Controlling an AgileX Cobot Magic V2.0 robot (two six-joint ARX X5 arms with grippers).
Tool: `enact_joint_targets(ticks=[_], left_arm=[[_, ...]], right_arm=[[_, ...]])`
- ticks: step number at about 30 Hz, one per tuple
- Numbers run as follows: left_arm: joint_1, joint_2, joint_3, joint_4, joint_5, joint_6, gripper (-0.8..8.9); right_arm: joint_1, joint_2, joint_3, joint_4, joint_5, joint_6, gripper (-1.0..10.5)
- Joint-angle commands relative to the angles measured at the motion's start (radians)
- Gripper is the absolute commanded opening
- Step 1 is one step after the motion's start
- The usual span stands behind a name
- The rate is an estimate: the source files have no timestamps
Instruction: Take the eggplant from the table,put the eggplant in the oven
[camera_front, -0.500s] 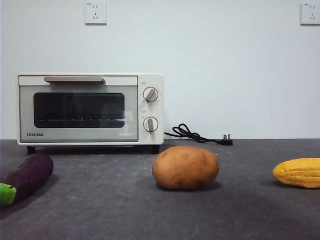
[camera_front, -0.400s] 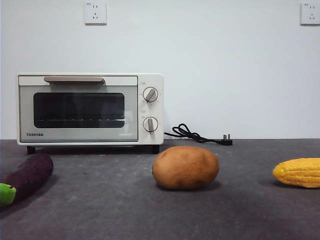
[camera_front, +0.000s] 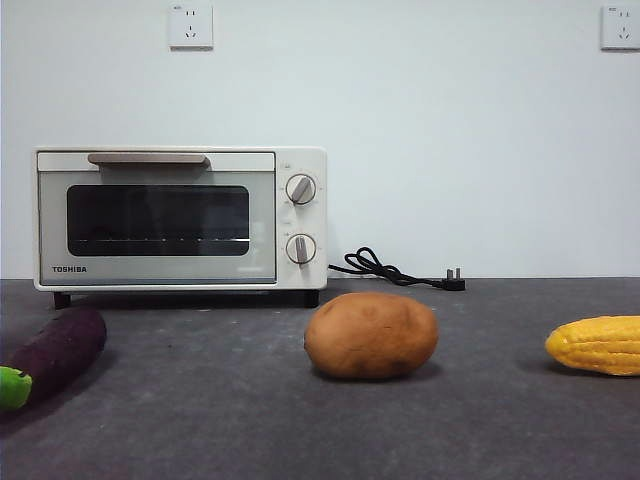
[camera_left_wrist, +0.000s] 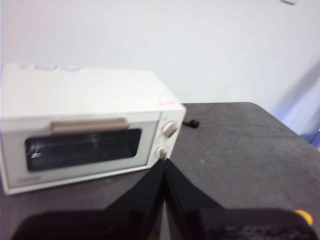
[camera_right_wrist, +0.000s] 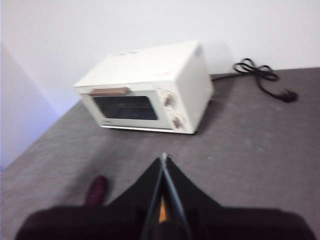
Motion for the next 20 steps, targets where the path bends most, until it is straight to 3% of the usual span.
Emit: enact_joint_targets(ticks=[1, 4, 11, 20], left_arm=[[-0.02, 0.038, 0.083, -0.034, 0.008, 0.044, -0.05], [-0.042, 0.078, 0.155, -0.065, 0.008, 0.046, -0.05], [-0.067, 0.135, 0.22, -0.095, 0.008, 0.097, -0.05], [-0.068, 0.193, 0.22, -0.095, 0.007, 0.122, -0.05]], right_arm=[[0.015, 0.048, 0.101, -0.033, -0.05, -0.019, -0.1], [0.039, 0.097, 0.202, -0.066, -0.093, -0.019, -0.1], [0.111, 0.153, 0.375, -0.151, -0.097, -0.018, -0.1], [0.164, 0.158, 0.423, -0.164, -0.145, -0.013, 0.1]])
